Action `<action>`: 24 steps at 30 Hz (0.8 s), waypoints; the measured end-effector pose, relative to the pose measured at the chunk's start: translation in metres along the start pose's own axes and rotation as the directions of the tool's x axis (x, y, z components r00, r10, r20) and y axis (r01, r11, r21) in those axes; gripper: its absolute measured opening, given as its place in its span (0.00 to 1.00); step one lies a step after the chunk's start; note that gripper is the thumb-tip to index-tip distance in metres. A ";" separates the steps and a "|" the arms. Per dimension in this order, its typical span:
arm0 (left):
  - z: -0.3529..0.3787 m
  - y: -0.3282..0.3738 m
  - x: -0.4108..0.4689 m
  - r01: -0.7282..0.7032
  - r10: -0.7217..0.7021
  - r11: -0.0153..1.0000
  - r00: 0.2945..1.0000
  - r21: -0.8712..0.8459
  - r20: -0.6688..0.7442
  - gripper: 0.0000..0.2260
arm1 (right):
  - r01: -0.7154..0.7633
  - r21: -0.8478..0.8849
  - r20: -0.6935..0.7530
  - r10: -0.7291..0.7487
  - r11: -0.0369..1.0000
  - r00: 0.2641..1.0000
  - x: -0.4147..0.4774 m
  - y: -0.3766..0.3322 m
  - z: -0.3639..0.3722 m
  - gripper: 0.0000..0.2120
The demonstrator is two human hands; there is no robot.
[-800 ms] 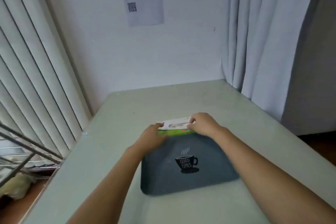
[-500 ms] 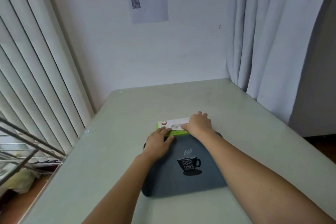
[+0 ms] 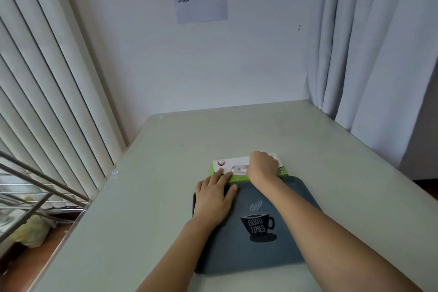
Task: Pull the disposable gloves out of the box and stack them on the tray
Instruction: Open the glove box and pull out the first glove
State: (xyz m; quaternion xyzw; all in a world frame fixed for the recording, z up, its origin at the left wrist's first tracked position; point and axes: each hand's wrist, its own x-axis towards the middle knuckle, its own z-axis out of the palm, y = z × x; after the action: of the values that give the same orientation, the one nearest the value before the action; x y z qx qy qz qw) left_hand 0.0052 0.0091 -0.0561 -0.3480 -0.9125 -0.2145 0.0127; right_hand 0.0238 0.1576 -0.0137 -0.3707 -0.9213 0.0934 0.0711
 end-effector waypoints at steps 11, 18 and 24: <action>0.002 -0.001 0.000 -0.001 0.001 1.000 1.000 0.005 0.007 0.22 | 0.006 0.144 -0.004 -0.006 0.990 1.000 0.005 0.014 0.007 0.18; 0.001 0.000 0.000 -0.004 0.003 1.000 1.000 0.023 0.011 0.22 | -0.012 0.037 0.062 0.009 0.999 0.998 0.007 0.004 -0.001 0.20; 0.001 0.000 -0.002 0.002 -0.002 1.000 1.000 0.022 0.023 0.22 | 0.049 0.011 0.041 -0.049 0.999 0.998 0.002 -0.001 -0.002 0.07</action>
State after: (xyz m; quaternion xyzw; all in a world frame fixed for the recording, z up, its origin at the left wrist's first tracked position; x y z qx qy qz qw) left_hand 0.0071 0.0083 -0.0570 -0.3495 -0.9153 -0.2003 0.0058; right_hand 0.0226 0.1587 -0.0111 -0.3457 -0.9309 0.1039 0.0563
